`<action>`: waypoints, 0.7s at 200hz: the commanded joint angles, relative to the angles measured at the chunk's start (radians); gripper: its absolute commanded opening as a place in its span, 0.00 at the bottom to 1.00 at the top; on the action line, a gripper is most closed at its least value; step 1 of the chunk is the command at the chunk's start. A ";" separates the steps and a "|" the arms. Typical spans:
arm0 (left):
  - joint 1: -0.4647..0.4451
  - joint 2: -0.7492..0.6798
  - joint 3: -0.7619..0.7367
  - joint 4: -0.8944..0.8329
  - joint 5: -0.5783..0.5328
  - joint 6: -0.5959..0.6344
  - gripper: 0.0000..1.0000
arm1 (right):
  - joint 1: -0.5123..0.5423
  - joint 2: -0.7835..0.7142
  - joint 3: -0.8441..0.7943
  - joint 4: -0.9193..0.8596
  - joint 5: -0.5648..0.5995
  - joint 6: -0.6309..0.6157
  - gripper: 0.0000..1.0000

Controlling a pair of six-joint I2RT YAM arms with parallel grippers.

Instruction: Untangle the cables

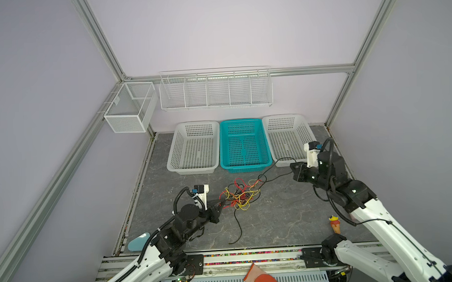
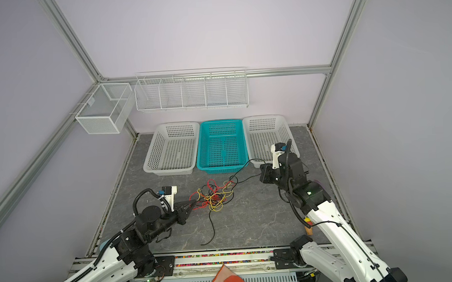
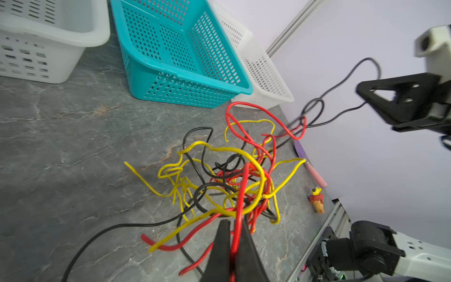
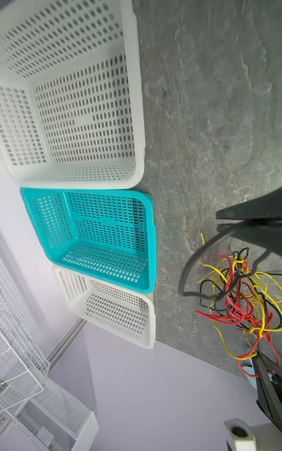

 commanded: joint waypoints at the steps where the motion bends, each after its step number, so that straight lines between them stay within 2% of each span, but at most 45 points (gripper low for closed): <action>1: 0.001 0.042 -0.003 -0.035 -0.076 -0.013 0.00 | -0.045 -0.047 0.088 -0.127 0.029 -0.039 0.06; 69: 0.007 0.185 0.012 -0.068 -0.139 -0.003 0.00 | -0.081 -0.124 0.296 -0.286 0.031 -0.046 0.06; 96: 0.020 0.235 0.024 -0.082 -0.151 -0.006 0.00 | -0.082 -0.118 0.370 -0.332 -0.004 -0.057 0.06; 140: 0.037 0.244 0.035 0.012 -0.076 -0.007 0.00 | -0.081 -0.081 0.289 -0.311 -0.126 -0.056 0.06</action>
